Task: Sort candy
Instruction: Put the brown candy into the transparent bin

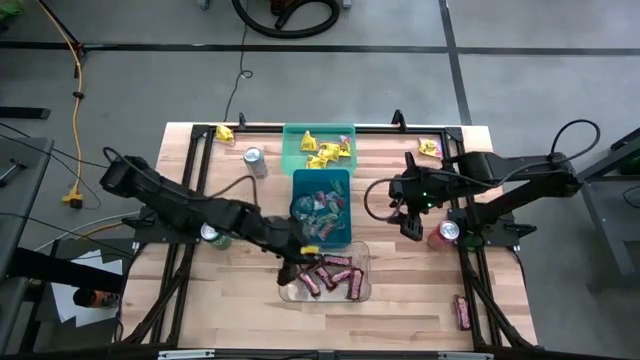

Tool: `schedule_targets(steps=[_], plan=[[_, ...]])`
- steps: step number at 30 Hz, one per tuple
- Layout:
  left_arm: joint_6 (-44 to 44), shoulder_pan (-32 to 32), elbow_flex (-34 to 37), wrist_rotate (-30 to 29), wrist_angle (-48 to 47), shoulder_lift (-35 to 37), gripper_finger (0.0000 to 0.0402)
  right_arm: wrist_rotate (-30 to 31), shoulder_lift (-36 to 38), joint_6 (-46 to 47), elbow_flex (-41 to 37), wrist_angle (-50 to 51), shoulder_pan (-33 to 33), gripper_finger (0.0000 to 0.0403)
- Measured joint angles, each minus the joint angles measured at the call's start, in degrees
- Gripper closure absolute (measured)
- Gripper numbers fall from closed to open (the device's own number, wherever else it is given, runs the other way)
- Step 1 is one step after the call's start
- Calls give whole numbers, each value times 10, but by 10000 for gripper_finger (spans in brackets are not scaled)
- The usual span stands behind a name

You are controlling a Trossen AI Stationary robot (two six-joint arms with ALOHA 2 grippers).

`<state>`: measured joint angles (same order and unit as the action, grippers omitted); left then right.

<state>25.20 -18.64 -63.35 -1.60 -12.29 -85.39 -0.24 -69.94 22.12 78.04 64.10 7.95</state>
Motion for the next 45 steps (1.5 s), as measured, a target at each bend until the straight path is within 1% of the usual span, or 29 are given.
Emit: schedule_targets(steps=[3, 7, 11, 14, 16, 18, 20, 22, 25, 27, 29, 32, 36, 39, 41, 45], plan=[[32, -3, 0, -24, 4, -25, 346, 2, 0, -10, 0, 0, 15, 182], [72, -3, 0, -26, 2, -43, 294, 13, 0, -22, -1, 0, 33, 182], [74, -1, 0, -3, 2, -32, 243, 15, 0, -12, -1, 0, 41, 182], [54, 13, 0, 46, 0, 5, 219, 15, 0, 28, -1, 4, 45, 182], [47, 26, 0, 61, -19, 38, 213, 14, 0, 84, -1, 25, 47, 182], [35, 41, 0, 58, -36, 76, 212, 4, 0, 151, -1, 55, 50, 182], [2, 52, 0, 43, -48, 116, 213, -13, -1, 224, -1, 86, 57, 182], [-38, 59, 0, 13, -50, 152, 214, -34, -3, 299, -1, 115, 70, 182], [-98, 72, 0, -17, -42, 193, 215, -46, -9, 425, -4, 149, 108, 182], [-124, 87, 0, -18, -40, 213, 215, -64, -11, 511, -25, 145, 143, 182], [-135, 103, 3, -5, -43, 230, 215, -106, -11, 591, -68, 119, 185, 182], [-138, 121, 24, 24, -41, 251, 215, -188, -12, 680, -154, 36, 248, 182], [-120, 127, 46, 28, -40, 264, 215, -273, -12, 792, -262, -84, 316, 182], [-107, 127, 63, 25, -28, 264, 215, -299, -12, 874, -326, -161, 352, 182], [-93, 127, 72, 24, -10, 261, 215, -302, -12, 914, -361, -203, 370, 182], [-78, 127, 73, 17, 22, 251, 215, -303, -16, 966, -413, -233, 393, 182]])
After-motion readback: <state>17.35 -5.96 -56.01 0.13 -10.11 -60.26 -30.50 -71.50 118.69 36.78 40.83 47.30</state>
